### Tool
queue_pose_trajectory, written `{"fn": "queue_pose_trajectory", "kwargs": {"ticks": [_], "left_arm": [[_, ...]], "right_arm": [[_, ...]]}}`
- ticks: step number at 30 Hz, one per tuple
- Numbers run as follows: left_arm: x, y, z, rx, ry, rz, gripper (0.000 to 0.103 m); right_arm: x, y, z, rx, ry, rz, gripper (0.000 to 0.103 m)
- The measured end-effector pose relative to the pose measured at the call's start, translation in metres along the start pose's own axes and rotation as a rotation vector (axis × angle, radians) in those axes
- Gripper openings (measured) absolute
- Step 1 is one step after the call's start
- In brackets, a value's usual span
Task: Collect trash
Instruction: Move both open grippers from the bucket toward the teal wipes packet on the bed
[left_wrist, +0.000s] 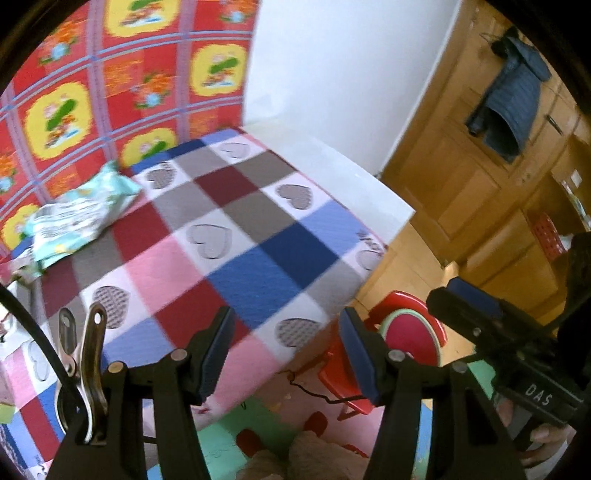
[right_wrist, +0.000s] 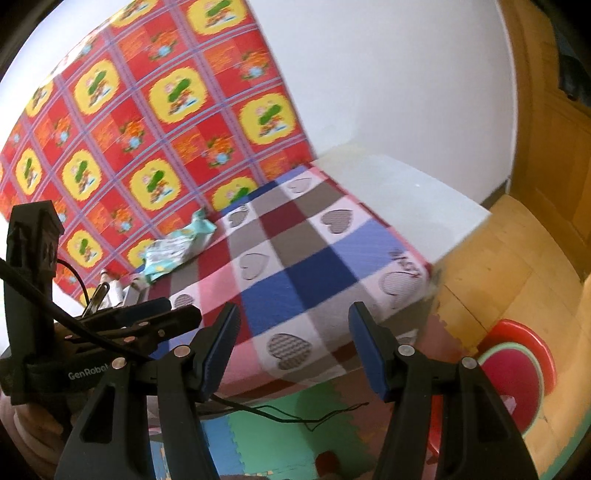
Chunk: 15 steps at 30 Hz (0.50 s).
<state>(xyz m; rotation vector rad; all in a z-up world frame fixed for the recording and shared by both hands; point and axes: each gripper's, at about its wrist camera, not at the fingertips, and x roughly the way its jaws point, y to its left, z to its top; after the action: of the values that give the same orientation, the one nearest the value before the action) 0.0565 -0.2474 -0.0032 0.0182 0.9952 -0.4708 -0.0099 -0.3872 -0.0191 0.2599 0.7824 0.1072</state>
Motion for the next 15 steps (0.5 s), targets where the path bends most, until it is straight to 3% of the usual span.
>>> {"fn": "queue_pose_trajectory", "kwargs": {"ticks": [15], "left_arm": [[-0.038,0.091,-0.004,-0.153,-0.059,0.110,0.062]], "right_arm": [[0.049,0.081,0.015,-0.099,0.055,0.103,0.062]]}}
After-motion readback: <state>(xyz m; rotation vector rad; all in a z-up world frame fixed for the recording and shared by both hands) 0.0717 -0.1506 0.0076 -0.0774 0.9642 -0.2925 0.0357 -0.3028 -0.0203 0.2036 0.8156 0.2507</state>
